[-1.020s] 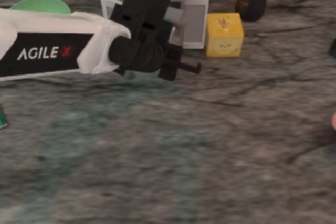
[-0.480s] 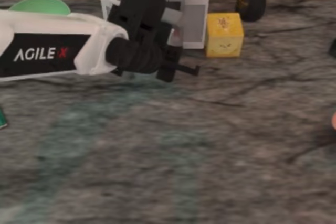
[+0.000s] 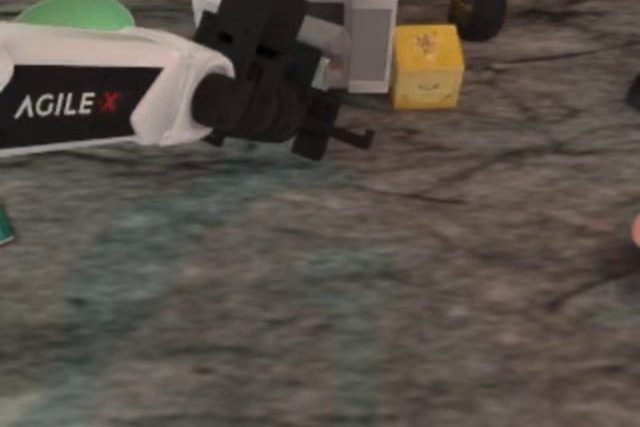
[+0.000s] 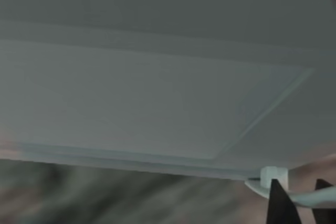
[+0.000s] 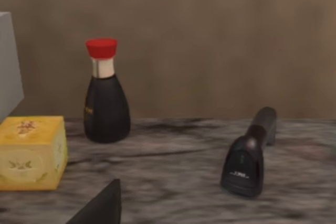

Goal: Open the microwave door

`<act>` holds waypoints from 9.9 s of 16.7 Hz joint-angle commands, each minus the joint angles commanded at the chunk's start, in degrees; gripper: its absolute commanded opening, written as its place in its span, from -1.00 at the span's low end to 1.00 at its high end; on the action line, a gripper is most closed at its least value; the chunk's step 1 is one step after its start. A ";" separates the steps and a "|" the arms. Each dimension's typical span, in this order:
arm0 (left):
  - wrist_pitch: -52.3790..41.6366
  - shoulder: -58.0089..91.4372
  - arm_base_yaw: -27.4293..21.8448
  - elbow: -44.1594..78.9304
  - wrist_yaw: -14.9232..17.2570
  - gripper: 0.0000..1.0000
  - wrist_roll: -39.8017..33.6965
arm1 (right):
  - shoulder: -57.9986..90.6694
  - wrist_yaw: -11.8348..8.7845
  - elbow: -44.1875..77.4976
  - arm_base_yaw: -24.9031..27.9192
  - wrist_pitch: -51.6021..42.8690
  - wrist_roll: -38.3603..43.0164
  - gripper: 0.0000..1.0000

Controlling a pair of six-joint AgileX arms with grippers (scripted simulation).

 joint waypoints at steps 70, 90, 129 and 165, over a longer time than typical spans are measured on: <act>0.73 -2.70 2.34 -3.74 5.35 -1.00 6.23 | 0.00 0.00 0.00 0.00 0.00 0.00 1.00; 0.82 -3.76 3.24 -4.81 7.66 -1.00 8.74 | 0.00 0.00 0.00 0.00 0.00 0.00 1.00; 0.39 -4.84 5.00 -6.47 10.80 -1.00 12.74 | 0.00 0.00 0.00 0.00 0.00 0.00 1.00; -0.17 -5.66 6.39 -7.42 13.43 -1.00 16.02 | 0.00 0.00 0.00 0.00 0.00 0.00 1.00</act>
